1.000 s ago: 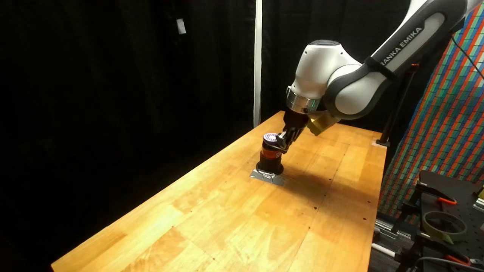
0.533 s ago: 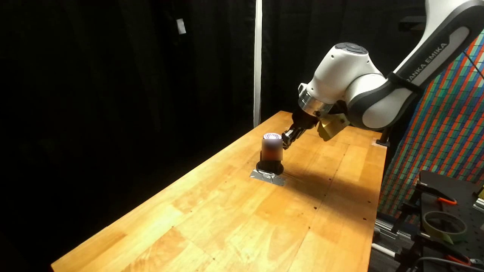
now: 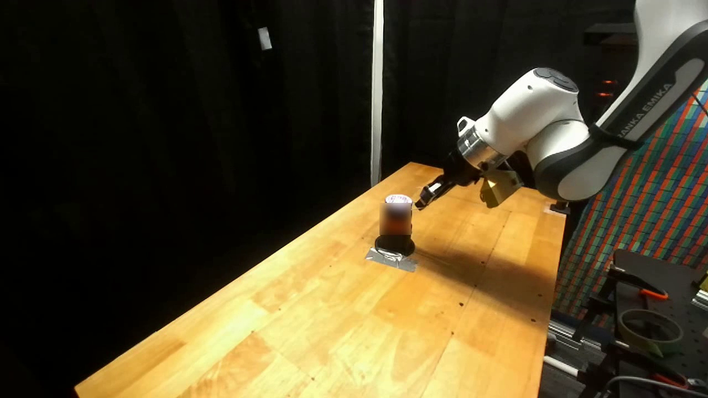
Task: Put a rubber band around the base of the cup
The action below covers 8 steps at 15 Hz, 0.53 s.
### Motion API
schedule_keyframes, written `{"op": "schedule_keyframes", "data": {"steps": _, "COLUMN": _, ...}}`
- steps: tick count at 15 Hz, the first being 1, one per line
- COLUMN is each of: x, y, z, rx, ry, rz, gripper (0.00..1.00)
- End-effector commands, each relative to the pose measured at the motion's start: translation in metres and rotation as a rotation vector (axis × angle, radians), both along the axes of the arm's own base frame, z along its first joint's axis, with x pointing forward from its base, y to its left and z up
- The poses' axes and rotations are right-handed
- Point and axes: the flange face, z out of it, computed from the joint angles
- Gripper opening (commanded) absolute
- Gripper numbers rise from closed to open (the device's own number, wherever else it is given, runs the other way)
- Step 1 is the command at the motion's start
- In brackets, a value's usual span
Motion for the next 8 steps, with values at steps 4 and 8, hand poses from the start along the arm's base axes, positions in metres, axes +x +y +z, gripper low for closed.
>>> {"op": "schedule_keyframes", "data": {"steps": 4, "x": -0.041, "y": -0.004, "z": -0.005, "rx": 0.097, "ry": -0.092, "rz": 0.038, "gripper": 0.08}}
{"op": "schedule_keyframes", "data": {"steps": 8, "x": -0.057, "y": -0.007, "z": -0.01, "rx": 0.137, "ry": -0.155, "rz": 0.046, "gripper": 0.08}}
